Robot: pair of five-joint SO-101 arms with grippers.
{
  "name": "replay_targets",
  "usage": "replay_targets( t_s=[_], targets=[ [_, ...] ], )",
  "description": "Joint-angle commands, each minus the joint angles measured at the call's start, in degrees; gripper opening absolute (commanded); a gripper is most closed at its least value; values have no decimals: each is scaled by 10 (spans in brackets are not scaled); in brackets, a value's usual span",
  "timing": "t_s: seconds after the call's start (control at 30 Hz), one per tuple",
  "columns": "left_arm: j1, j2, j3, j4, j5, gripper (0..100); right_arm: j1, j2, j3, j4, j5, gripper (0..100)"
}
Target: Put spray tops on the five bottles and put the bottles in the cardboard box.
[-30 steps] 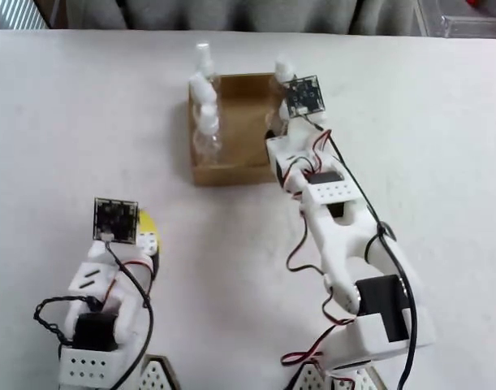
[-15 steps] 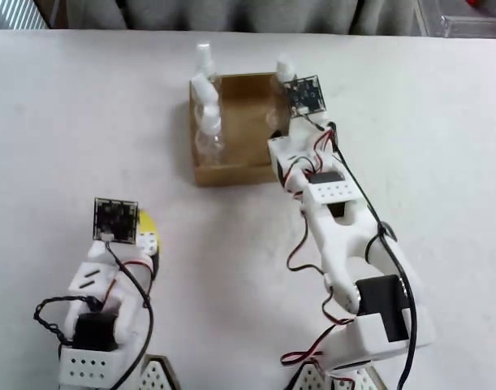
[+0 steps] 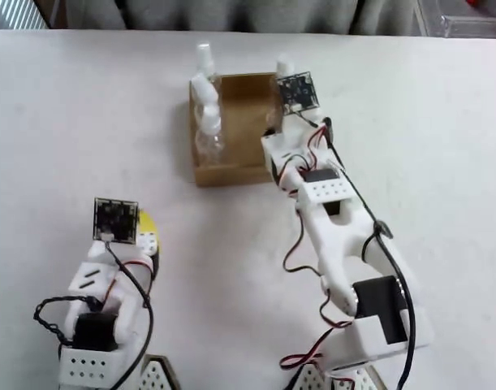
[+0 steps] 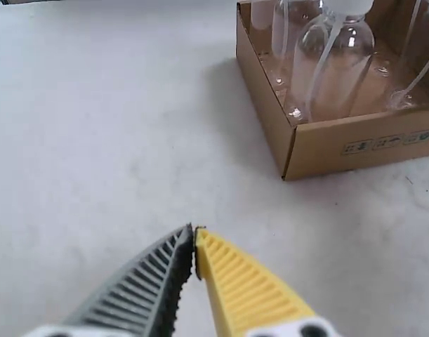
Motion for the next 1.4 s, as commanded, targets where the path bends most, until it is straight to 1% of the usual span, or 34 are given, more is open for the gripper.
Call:
replay_targets(
  t_s=[0.0,0.73,1.03,1.37],
  targets=[
    [-4,-8,-2,-4,-4,23,-12,-36,-31,9,-9,347],
    [-4,-8,-2,-3,-4,23,-4,-42,-49,8,-12,347],
    [-4,-8,-2,-4,-5,23,-3,-107,-49,13,-12,347],
    [-4,-7,-2,-4,-5,23,4,-244,-48,110,-13,345]
  ],
)
